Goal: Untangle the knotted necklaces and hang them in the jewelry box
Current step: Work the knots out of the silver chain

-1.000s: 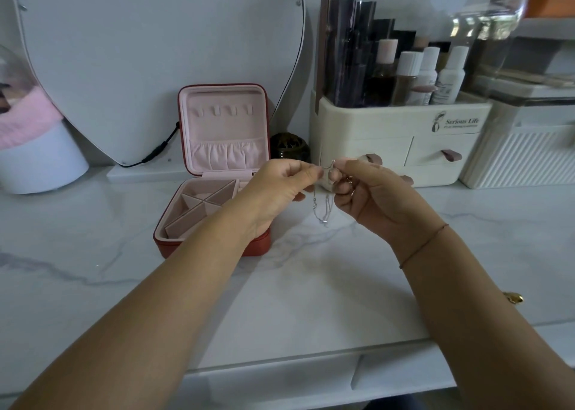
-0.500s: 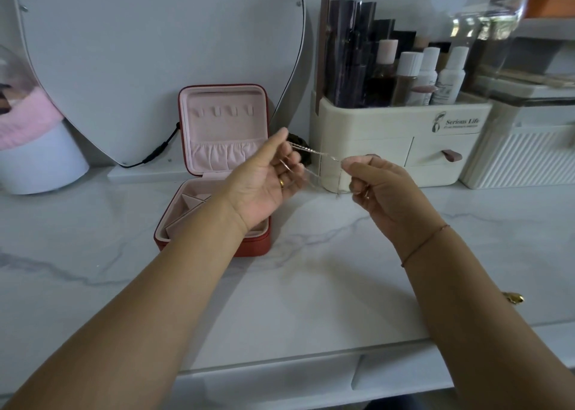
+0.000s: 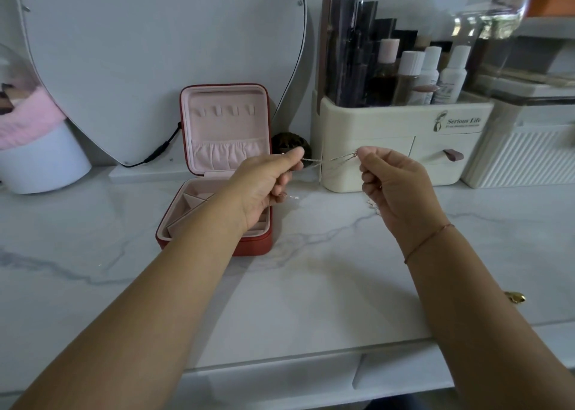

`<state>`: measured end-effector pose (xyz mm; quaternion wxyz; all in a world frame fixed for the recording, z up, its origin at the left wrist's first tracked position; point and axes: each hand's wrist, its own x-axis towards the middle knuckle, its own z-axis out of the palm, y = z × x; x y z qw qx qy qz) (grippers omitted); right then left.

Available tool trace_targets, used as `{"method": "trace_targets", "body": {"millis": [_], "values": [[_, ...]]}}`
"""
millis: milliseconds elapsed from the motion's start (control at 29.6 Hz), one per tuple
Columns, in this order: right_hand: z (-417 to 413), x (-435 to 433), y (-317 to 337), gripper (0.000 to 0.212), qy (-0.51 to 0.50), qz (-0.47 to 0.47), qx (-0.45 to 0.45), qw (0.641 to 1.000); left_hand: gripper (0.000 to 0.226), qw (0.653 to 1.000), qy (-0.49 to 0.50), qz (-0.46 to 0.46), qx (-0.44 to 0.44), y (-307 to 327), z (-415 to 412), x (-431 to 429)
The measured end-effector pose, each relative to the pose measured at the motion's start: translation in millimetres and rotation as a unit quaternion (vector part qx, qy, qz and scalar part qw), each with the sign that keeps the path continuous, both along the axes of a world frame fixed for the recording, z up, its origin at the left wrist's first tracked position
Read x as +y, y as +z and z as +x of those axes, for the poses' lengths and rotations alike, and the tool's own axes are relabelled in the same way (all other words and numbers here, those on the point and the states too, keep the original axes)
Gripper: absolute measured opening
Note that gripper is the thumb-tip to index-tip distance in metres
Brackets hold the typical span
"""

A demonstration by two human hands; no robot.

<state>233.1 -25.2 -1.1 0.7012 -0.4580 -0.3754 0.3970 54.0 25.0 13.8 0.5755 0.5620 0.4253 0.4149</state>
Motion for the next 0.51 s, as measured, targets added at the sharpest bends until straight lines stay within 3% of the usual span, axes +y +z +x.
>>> {"method": "trace_targets", "body": {"millis": [101,304,439,507], "values": [[0,0,1,0.006,0.015,0.022,0.008,1.000,0.026,0.996,0.012,0.065,0.060,-4,1,0],[-4,-1,1,0.022,0.066,0.009,-0.059,0.996,0.039,0.973,0.060,0.157,0.158,-8,5,-2],[-10,-4,4,0.024,0.119,-0.003,-0.079,0.990,0.010,0.970,0.045,0.182,0.154,-10,8,-5],[-12,-5,5,0.020,0.133,0.000,-0.095,0.987,0.009,0.979,-0.003,0.165,0.118,-9,9,-7]]}}
